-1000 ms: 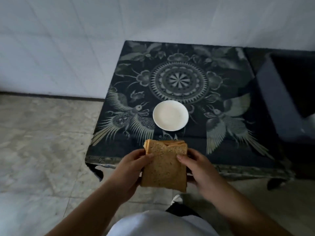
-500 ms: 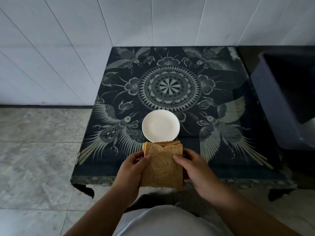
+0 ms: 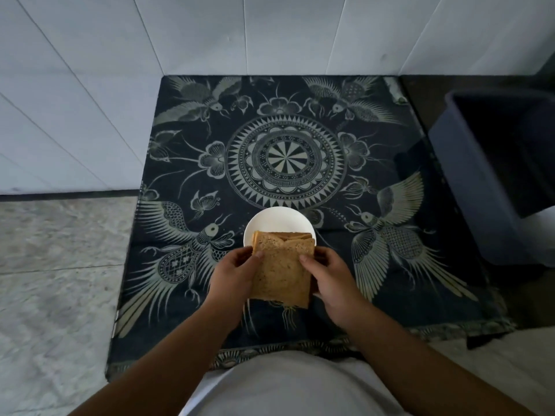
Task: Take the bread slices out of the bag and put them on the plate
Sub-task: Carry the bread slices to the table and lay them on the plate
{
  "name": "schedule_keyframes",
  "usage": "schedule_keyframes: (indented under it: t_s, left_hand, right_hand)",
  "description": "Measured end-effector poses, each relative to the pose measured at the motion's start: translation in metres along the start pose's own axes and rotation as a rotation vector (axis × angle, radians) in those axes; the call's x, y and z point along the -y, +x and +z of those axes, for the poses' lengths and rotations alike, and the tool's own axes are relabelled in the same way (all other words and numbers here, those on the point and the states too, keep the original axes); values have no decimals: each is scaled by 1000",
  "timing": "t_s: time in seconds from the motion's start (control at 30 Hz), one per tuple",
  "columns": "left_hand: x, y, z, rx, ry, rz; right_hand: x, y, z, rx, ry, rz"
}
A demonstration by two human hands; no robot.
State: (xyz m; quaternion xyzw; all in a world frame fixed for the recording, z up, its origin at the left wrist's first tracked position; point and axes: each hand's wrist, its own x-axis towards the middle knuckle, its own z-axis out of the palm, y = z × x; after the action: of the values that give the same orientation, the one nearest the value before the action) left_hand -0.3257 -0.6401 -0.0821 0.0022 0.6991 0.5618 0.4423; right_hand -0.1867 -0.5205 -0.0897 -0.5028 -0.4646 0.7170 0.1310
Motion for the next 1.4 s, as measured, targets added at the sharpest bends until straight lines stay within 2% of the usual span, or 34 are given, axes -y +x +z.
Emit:
schedule_keyframes:
  t_s: [0.23,0.43,0.63,0.93,1.13,1.2,1.4]
  left_hand:
    - [-14,45,17,55,332,130]
    - [-17,79,32,43,352,44]
    - [-24,110,40,-19,394,13]
    - [-26,123,53,12,434,-107]
    - [-23,119,59,-53,455,-92]
    - [-23,117,61,-56,462,-87]
    - [-26,112,60,-45,459,-79]
  right_hand:
    - [10,55,4,-50,27,39]
    - [16,99,8,-69,-52,77]
    - [24,122,16,4,-57,105]
    - [21,132,21,28,-31,130]
    - [13,128,25,-90,-367,103]
    - [11,125,26,-103,-403,107]
    - [13,123,26,-38,-278,107]
